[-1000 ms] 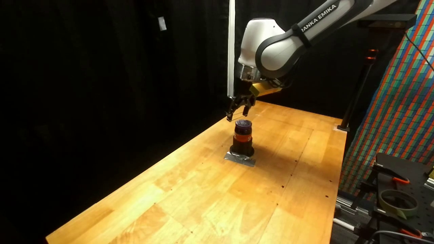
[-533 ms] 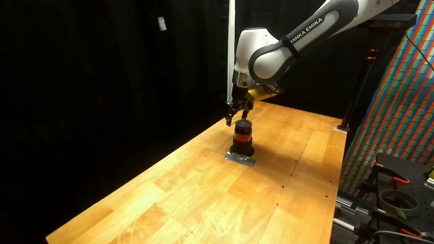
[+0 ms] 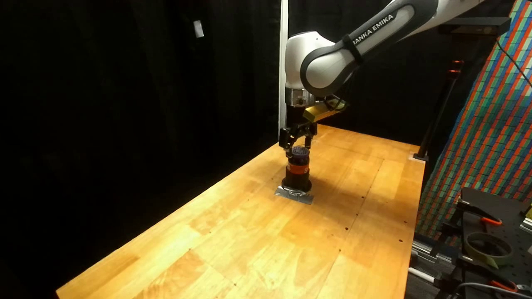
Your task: Place the elastic band over the brown cup
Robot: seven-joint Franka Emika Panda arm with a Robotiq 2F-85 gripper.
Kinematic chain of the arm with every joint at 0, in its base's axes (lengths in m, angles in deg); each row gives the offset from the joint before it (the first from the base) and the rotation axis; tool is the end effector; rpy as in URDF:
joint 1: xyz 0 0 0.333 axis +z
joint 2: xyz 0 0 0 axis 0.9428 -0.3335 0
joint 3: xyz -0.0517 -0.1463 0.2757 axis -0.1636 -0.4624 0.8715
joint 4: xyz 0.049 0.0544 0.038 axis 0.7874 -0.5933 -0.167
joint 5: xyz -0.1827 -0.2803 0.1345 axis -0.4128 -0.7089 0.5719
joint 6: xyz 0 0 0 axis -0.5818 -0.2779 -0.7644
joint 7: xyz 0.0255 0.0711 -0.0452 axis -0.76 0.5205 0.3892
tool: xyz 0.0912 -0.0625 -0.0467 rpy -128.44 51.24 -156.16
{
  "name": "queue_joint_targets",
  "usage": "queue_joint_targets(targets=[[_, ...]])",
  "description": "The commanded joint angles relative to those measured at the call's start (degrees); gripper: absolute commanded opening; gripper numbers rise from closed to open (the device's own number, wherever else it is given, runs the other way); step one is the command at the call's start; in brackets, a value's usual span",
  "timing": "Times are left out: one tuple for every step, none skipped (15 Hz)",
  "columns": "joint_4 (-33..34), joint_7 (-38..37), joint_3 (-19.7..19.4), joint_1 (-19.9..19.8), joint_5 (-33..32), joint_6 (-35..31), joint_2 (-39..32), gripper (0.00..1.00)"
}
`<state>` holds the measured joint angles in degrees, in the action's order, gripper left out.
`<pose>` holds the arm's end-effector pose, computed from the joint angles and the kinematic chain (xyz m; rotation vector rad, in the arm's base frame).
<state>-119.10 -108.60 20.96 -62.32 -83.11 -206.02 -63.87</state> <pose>0.6546 0.1028 0.2801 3.0987 -0.2635 -0.0229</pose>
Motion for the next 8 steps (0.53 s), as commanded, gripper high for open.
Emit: queue_joint_targets(targets=[[4.34, 1.39, 0.16, -0.39, 2.27, 5.84, -2.12, 1.0], [4.58, 1.74, 0.26, -0.49, 2.6, 5.85, -2.41, 1.0], [4.63, 2.37, 0.47, -0.67, 2.96, 4.79, -2.77, 1.0], [4.85, 2.69, 0.49, -0.69, 3.11, 4.13, -3.17, 1.0], [4.92, 3.01, 0.53, -0.72, 3.32, 3.3, -3.59, 1.0], [5.12, 3.06, 0.42, -0.63, 3.31, 2.98, -3.93, 1.0], [5.33, 3.14, 0.34, -0.56, 3.18, 2.75, -4.28, 1.0], [5.43, 2.95, 0.21, -0.4, 3.0, 2.69, -4.48, 1.0]])
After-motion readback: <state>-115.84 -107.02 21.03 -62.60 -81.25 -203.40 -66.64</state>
